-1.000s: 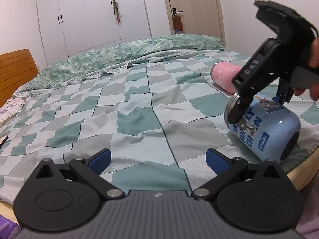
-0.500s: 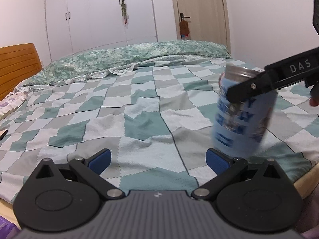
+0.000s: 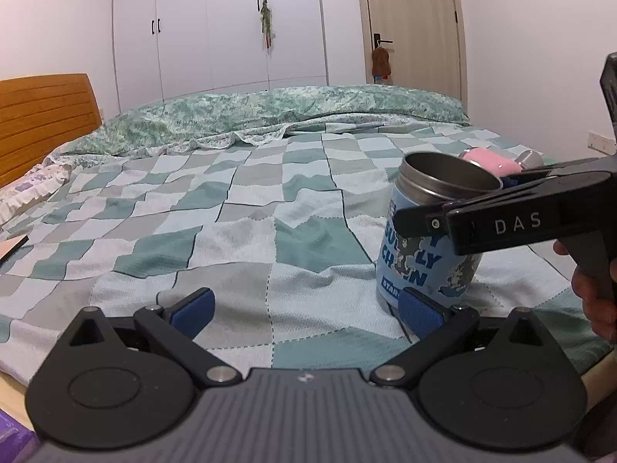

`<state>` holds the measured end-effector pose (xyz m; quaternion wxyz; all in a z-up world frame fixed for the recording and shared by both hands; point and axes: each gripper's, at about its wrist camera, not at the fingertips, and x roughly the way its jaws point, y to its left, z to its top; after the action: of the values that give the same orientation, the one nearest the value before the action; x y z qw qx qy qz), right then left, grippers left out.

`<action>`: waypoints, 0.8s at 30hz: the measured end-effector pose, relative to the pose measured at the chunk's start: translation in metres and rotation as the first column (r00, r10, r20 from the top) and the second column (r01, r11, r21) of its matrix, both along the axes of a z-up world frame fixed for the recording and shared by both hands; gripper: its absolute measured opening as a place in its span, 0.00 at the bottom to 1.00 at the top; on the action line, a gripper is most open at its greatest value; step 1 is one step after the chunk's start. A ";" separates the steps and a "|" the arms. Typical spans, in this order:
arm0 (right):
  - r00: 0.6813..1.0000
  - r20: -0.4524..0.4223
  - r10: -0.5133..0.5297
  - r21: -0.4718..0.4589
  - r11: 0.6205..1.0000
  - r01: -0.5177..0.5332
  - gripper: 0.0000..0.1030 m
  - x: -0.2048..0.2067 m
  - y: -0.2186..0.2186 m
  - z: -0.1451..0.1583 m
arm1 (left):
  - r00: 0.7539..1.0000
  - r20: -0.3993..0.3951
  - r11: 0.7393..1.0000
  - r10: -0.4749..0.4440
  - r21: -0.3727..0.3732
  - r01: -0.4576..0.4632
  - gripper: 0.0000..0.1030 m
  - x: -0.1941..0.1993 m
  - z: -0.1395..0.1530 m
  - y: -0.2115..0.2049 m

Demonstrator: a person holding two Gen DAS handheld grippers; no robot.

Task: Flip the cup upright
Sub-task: 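Rotate the blue tumbler with the right tool until its open rim faces up, then lower the upright tumbler onto the quilt and open the right tool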

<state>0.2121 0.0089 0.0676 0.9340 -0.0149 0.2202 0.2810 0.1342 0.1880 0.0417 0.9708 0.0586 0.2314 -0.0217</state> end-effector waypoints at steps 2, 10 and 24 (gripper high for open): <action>1.000 0.017 0.002 -0.012 1.000 -0.002 0.81 -0.003 0.003 -0.001 | 1.000 -0.004 1.000 0.002 0.000 -0.002 1.00 0.000 -0.002 -0.001; 0.998 0.055 -0.035 0.051 0.998 0.032 0.99 -0.025 -0.019 0.012 | 1.000 0.024 1.000 0.005 0.005 -0.005 1.00 -0.020 0.008 -0.010; 0.941 0.311 -0.137 0.037 0.991 0.132 1.00 -0.167 -0.135 0.012 | 0.979 0.203 0.995 -0.025 -0.095 0.045 1.00 -0.123 0.016 -0.093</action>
<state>0.0455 -0.1259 0.0796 0.9741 -0.0368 0.0679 0.2126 0.0114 0.0948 0.0572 0.9904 0.0166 0.1296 -0.0441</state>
